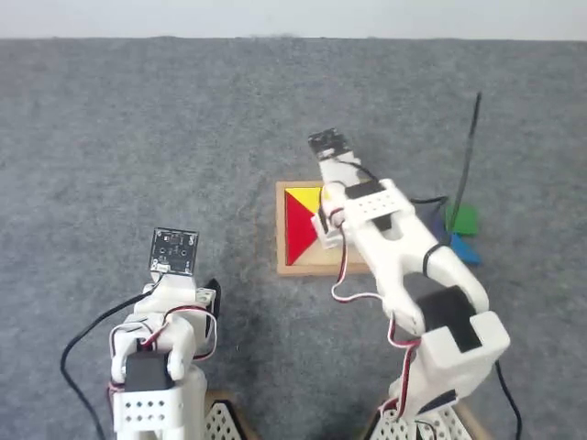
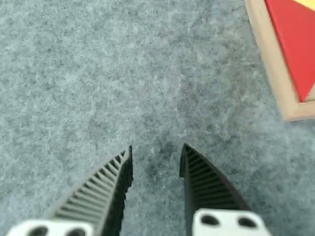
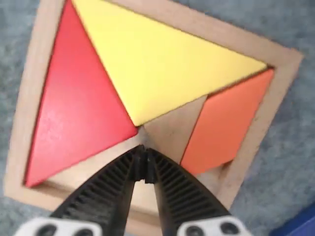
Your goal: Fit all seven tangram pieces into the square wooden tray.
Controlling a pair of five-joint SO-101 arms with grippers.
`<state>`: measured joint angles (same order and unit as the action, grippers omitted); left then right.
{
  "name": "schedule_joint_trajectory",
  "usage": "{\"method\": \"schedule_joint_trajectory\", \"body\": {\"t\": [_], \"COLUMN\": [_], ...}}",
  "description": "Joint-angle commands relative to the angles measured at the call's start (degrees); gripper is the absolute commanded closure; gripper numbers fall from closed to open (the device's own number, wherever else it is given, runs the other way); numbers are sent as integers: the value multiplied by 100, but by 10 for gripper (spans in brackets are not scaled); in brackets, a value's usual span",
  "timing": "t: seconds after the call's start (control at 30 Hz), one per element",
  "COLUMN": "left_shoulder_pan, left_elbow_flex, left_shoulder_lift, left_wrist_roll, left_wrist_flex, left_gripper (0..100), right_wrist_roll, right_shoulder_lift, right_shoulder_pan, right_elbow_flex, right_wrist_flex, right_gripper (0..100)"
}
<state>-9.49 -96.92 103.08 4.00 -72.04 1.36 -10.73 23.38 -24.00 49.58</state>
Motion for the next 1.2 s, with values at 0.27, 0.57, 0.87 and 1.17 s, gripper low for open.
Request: {"method": "schedule_joint_trajectory", "body": {"t": [0.27,0.57,0.87,1.17], "left_shoulder_pan": [18,18,18,18], "left_elbow_flex": [48,48,48,48], "left_shoulder_lift": [158,158,158,158], "left_wrist_roll": [35,35,35,35], "left_wrist_flex": [-53,-53,-53,-53], "left_gripper": [847,847,847,847], "right_wrist_roll": [53,70,1081,2435], "right_shoulder_lift": [48,1763,2756,1385], "right_shoulder_pan": [-48,-154,-2070,-2879], "right_elbow_flex": [870,422,-44,185], "right_wrist_flex": [-92,840,1780,1569], "right_gripper": [991,990,936,797]}}
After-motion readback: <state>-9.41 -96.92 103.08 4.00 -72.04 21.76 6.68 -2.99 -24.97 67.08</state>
